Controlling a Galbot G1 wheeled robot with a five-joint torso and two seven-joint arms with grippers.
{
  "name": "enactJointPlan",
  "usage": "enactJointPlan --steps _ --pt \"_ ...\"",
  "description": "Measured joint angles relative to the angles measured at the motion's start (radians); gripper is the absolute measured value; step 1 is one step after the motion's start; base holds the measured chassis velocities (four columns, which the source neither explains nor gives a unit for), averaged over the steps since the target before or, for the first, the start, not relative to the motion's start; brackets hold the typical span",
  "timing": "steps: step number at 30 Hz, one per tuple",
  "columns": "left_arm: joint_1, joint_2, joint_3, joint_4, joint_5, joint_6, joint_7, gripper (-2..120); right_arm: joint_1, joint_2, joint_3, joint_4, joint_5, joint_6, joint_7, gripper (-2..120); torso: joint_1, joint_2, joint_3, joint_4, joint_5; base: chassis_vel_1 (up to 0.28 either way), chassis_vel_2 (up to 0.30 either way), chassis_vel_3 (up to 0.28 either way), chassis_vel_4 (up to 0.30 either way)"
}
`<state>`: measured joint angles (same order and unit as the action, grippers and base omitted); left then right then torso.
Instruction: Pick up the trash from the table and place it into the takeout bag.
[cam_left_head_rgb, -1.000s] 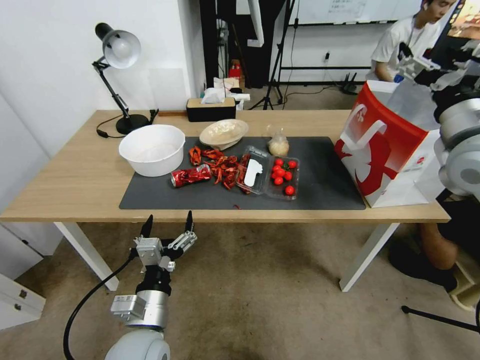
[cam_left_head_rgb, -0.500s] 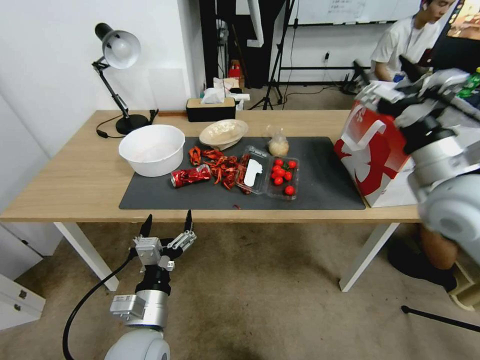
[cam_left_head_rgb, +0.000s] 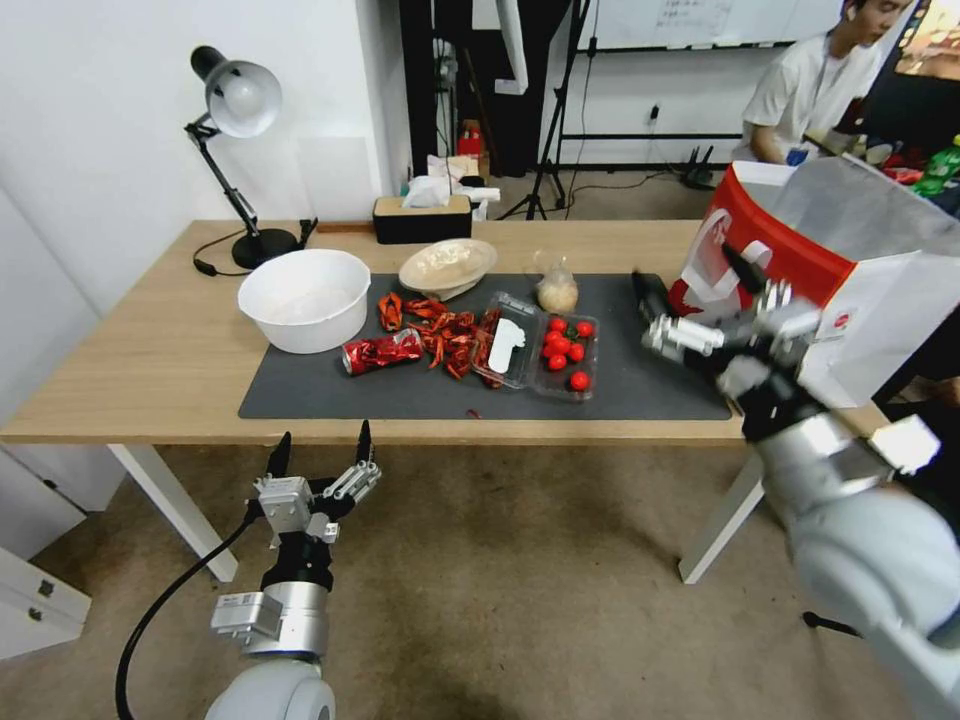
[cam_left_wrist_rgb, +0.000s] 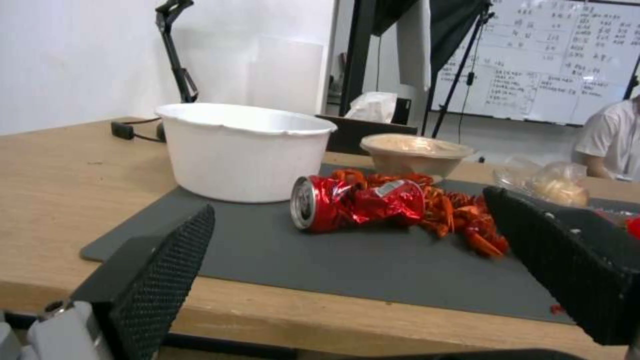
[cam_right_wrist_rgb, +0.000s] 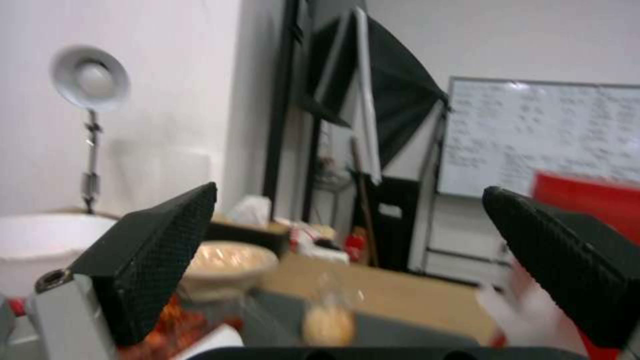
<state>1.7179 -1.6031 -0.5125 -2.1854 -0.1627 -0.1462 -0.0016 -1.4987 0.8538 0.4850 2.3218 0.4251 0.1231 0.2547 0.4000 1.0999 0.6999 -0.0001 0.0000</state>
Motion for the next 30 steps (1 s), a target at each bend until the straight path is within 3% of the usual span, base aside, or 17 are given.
enactJointPlan --steps 3,7,18,20,21,22,30 --pt "-0.001 0.005 -0.001 0.005 -0.001 0.0 -0.001 100 -0.079 0.086 -0.015 -0.029 -0.091 0.0 0.01 100 0.0 0.0 0.0 0.0003 -0.0001 0.0 0.0 0.0 0.0" --pt "-0.003 0.01 -0.001 0.013 -0.003 0.0 -0.002 100 -0.135 0.138 -0.028 -0.078 -0.143 0.0 0.009 100 0.0 0.0 0.0 0.0001 -0.0001 0.0 0.0 0.0 0.0" --pt "-0.007 0.02 -0.001 0.027 -0.005 -0.001 -0.003 100 -0.177 0.184 -0.062 -0.177 -0.16 0.01 0.001 100 0.0 0.0 0.0 0.0001 -0.0001 0.0 0.0 0.0 0.0" --pt "-0.008 0.02 0.0 0.028 -0.005 -0.001 -0.003 100 -0.178 0.188 -0.065 -0.19 -0.162 0.064 0.001 100 0.0 0.0 0.0 0.0002 0.0001 0.0 0.0 0.0 0.0" --pt "-0.009 0.021 0.0 0.03 -0.005 -0.001 -0.003 100 -0.179 0.192 -0.067 -0.199 -0.163 0.223 0.0 100 0.0 0.0 0.0 0.0002 -0.0002 0.0 0.0 0.0 0.0" --pt "-0.009 0.022 0.0 0.033 -0.005 -0.001 -0.004 100 -0.181 0.195 -0.07 -0.204 -0.162 0.26 0.0 100 0.0 0.0 0.0 0.0003 -0.0004 0.0 0.0 0.0 0.0" --pt "-0.012 0.02 0.0 0.036 -0.006 -0.001 -0.004 100 -0.184 0.2 -0.074 -0.217 -0.159 0.281 -0.004 100 0.0 0.0 0.0 0.0002 -0.0001 0.0 0.0 0.0 0.0"
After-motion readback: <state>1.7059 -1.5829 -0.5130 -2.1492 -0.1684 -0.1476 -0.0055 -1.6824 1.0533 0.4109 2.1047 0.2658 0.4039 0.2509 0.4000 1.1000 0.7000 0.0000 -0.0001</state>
